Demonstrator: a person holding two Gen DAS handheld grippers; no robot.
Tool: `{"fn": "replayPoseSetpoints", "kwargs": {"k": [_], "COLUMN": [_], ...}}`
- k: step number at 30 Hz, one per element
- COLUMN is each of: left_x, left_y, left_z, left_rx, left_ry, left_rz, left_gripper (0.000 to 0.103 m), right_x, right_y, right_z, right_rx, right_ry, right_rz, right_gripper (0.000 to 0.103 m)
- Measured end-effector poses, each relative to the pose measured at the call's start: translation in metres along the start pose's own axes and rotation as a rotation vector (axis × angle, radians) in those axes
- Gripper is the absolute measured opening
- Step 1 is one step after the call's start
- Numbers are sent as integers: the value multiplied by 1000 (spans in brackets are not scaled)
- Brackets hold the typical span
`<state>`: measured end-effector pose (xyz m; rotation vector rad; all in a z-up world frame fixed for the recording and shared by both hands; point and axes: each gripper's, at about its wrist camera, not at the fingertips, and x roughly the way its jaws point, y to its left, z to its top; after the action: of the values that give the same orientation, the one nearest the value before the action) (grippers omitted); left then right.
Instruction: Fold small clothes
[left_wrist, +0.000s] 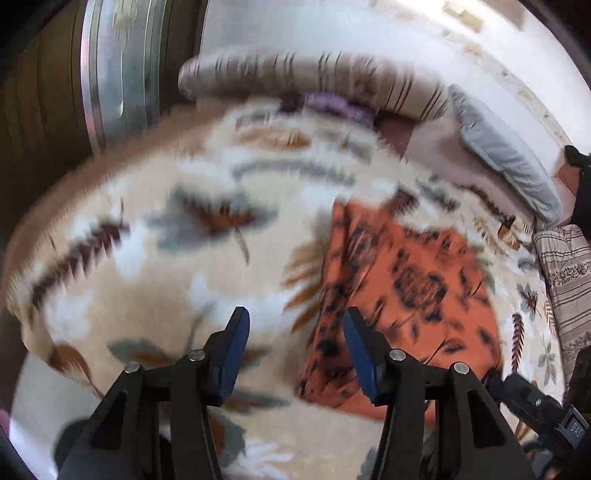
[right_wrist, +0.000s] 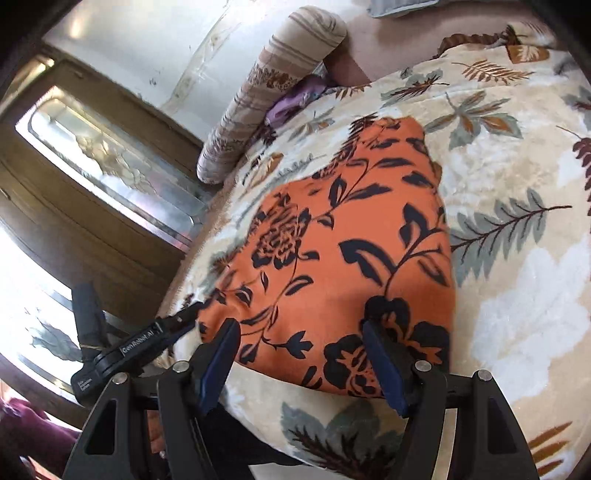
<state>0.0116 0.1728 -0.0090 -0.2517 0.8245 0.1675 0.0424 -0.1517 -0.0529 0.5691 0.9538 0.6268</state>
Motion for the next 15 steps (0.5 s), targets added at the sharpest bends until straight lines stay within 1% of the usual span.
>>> {"fn": "replayPoseSetpoints", "kwargs": {"k": [1,2,4,6,8,10,12,13,15], "left_x": [-5,-7,0,24,55,81,84,84,85], "left_y": [-7,-15,-32,-44,-47,-43,-34,-31,-30], "left_z": [5,10,16,16,10,0,-5,-4,-5], "left_rx": [22,56,121,158,183,186,159,150,152], "left_ry": [-33,-57,-59,-17,57,125,114,110,110], "left_rz": [-1,-9,-29,-24,19,55,40,36,28], "left_gripper": [55,59,61,61,61,62,67,69,70], "right_x": [-5,-12,-24,-27,-20,-7,8,15,26], "right_y": [-4,-10,-25,-40,-59,-74,-78,-79,-82], "right_z": [3,6,13,19,25,28,32,33,36], "right_rx": [16,32,71,109,169,234,253,260,296], "right_ry": [-7,-19,-35,-33,17,75,127,142,146], "right_rz": [7,7,-18,-41,-57,-13,12,38,79], "right_gripper": [72,72,73,73,74,75,74,74,74]}}
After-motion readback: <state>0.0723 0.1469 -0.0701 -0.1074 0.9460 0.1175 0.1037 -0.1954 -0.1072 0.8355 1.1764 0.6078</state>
